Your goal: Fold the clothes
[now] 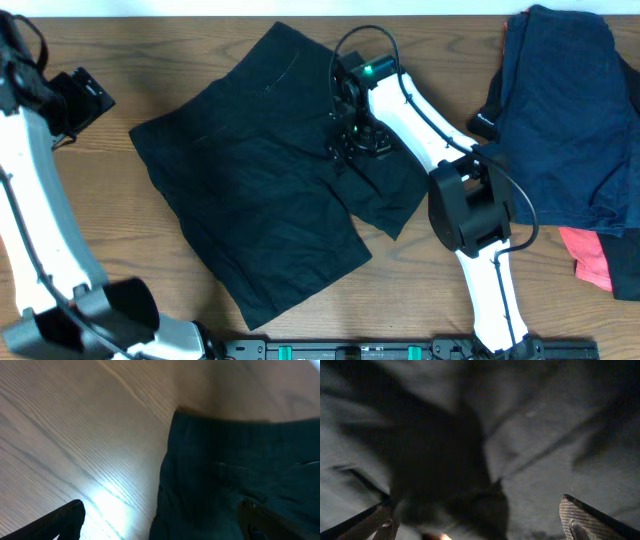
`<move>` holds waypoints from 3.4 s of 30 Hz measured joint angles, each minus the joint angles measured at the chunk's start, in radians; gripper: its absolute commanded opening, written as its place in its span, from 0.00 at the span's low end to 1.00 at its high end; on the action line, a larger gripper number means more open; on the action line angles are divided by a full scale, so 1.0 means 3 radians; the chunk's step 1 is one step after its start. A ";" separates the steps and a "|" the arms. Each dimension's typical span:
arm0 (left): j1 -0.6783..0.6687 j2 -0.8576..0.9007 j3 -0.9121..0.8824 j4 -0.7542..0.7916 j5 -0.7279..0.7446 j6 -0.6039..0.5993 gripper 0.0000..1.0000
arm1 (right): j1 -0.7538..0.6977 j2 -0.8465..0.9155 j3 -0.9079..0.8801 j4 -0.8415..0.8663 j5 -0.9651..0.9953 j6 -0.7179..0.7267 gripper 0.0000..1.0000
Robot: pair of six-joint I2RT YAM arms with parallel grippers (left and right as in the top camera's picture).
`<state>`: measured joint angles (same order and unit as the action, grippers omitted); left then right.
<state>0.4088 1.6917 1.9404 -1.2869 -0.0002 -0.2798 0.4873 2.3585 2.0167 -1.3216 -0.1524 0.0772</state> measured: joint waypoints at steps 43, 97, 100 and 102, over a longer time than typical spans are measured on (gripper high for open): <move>0.0000 -0.0156 -0.0047 -0.0220 -0.0001 0.0164 0.98 | -0.0936 -0.0128 -0.1172 0.3409 0.0211 -0.0286 0.99; -0.0456 0.0543 -0.2958 0.3325 0.1225 0.1475 0.82 | -0.0164 -0.1442 -0.0599 -0.0245 -0.0359 0.0234 0.88; -0.0474 0.0552 -0.2958 0.3333 0.1200 0.1378 0.71 | -0.0164 -0.1442 -0.0599 -0.0247 -0.0326 0.0271 0.87; -0.0474 0.0562 -0.2958 0.3333 0.1200 0.1324 0.52 | -0.0164 -0.1442 -0.0599 -0.0251 -0.0314 0.0299 0.87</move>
<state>0.2665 1.8603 1.0531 -0.2871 0.3599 0.1173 0.4381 1.9259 1.8370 -1.3968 -0.2466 0.1669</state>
